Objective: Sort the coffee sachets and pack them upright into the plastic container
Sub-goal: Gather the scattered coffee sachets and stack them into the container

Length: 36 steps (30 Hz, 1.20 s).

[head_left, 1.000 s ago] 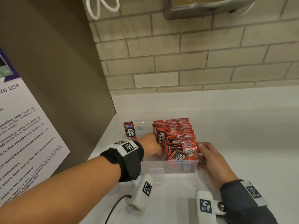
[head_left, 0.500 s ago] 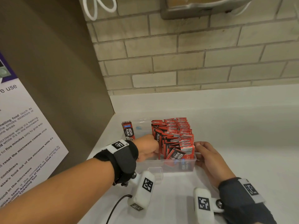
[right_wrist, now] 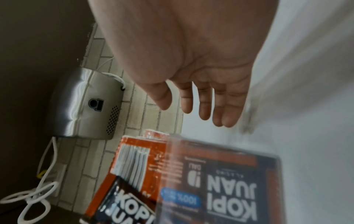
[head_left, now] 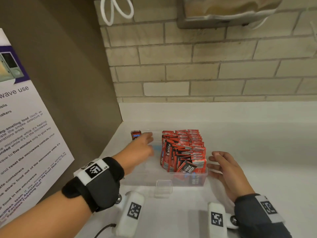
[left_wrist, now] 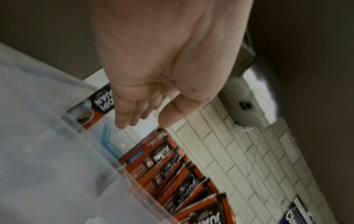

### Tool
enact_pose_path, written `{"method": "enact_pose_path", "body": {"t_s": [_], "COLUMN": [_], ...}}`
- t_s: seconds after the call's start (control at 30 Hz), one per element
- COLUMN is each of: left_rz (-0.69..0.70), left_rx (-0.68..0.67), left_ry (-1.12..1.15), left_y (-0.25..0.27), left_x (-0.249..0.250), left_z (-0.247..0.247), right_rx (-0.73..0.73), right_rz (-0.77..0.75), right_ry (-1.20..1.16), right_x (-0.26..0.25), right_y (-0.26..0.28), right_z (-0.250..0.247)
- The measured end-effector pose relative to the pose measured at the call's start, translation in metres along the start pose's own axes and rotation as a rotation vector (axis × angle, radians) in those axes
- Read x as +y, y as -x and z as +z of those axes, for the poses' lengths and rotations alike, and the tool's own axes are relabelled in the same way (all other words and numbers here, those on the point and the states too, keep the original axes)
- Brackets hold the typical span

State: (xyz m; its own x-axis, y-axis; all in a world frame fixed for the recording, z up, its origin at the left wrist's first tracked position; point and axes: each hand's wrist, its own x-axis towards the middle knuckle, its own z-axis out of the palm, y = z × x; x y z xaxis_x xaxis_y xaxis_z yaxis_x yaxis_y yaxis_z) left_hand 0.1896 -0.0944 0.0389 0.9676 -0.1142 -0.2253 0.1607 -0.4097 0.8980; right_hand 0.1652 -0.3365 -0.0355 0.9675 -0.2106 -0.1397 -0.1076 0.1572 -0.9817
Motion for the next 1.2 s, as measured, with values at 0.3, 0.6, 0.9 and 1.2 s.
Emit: {"method": "enact_pose_path", "body": {"t_s": [0.3, 0.6, 0.9, 1.2], "left_rz": [0.281, -0.052, -0.300, -0.238], "left_rx": [0.533, -0.040, -0.151, -0.168], "left_ry": [0.119, -0.135, 0.335, 0.288], "left_y": [0.052, 0.005, -0.027, -0.028], "left_x": [-0.048, -0.004, 0.006, 0.007], "left_z": [-0.021, 0.025, 0.044, 0.060], "right_rx": [-0.083, -0.035, -0.200, -0.197], "right_rz": [-0.028, 0.034, 0.045, 0.010], "right_ry": [-0.015, -0.194, -0.337, -0.298], "right_x": [0.003, -0.014, -0.014, -0.009], "right_y": [0.008, -0.007, -0.014, -0.018], "right_z": [0.016, 0.032, 0.045, 0.044]}}
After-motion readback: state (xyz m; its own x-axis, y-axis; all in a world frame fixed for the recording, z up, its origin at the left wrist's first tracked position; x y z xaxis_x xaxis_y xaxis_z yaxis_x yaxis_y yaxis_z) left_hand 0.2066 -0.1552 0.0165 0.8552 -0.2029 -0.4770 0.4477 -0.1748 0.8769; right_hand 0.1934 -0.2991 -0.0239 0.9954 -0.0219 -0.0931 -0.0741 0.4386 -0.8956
